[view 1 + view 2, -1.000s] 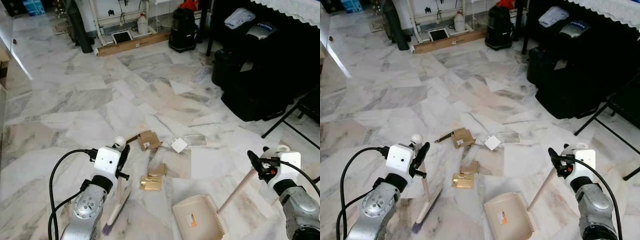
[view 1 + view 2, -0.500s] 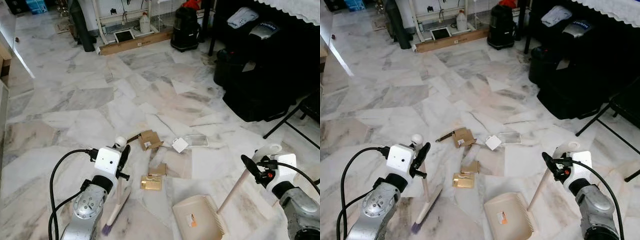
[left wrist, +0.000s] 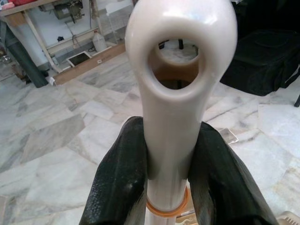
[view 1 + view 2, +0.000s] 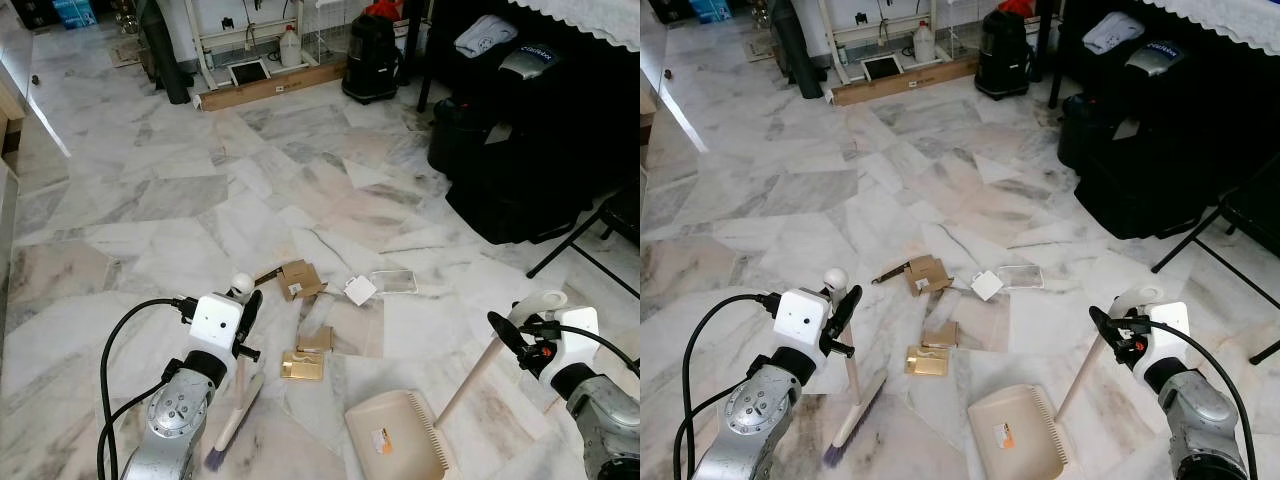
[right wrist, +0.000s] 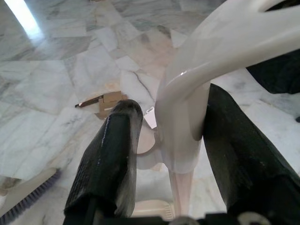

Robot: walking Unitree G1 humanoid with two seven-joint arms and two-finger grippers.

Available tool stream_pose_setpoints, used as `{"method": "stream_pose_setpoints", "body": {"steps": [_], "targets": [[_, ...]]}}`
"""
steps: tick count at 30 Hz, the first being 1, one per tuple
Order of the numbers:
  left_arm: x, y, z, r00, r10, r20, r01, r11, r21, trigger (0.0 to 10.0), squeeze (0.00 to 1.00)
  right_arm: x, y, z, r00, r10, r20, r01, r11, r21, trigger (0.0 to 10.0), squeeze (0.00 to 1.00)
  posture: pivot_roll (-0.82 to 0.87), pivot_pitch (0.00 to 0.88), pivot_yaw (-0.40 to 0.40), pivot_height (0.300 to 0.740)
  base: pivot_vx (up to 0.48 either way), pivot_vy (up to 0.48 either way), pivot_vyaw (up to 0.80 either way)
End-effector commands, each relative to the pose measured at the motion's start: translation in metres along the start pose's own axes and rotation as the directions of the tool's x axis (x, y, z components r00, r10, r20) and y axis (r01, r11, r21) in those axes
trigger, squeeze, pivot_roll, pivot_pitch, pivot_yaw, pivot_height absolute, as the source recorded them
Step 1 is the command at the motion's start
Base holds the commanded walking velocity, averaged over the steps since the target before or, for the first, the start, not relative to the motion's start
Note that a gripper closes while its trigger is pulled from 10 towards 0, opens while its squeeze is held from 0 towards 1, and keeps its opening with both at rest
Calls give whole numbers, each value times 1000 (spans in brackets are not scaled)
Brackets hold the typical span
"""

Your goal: Sweep floor

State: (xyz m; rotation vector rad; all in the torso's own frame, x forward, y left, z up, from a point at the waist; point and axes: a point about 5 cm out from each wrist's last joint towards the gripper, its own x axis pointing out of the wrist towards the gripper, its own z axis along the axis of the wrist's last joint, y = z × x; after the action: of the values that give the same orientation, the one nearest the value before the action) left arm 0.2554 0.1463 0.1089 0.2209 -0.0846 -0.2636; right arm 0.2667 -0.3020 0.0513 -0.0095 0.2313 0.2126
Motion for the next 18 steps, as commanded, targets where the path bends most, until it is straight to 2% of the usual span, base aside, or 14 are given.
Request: {"method": "stream_pose_setpoints", "body": {"steps": [1, 8, 18], "targets": [[0, -1, 2, 1000, -8, 8, 8, 1000, 8, 10000, 0, -4, -3, 0, 1000, 14, -11, -14, 1000, -8, 0, 0, 87, 87, 57, 740, 0, 0, 0], [1, 1, 2, 1000, -3, 4, 3, 1000, 9, 10000, 0, 0, 8, -4, 998, 62, -15, -62, 998, 5, 0, 0, 89, 95, 55, 740, 0, 0, 0], [0, 3, 1, 1000, 5, -3, -5, 1000, 10, 10000, 0, 3, 15, -6, 995, 94, -40, -94, 996, -1, 0, 0, 88, 98, 52, 740, 0, 0, 0]]}}
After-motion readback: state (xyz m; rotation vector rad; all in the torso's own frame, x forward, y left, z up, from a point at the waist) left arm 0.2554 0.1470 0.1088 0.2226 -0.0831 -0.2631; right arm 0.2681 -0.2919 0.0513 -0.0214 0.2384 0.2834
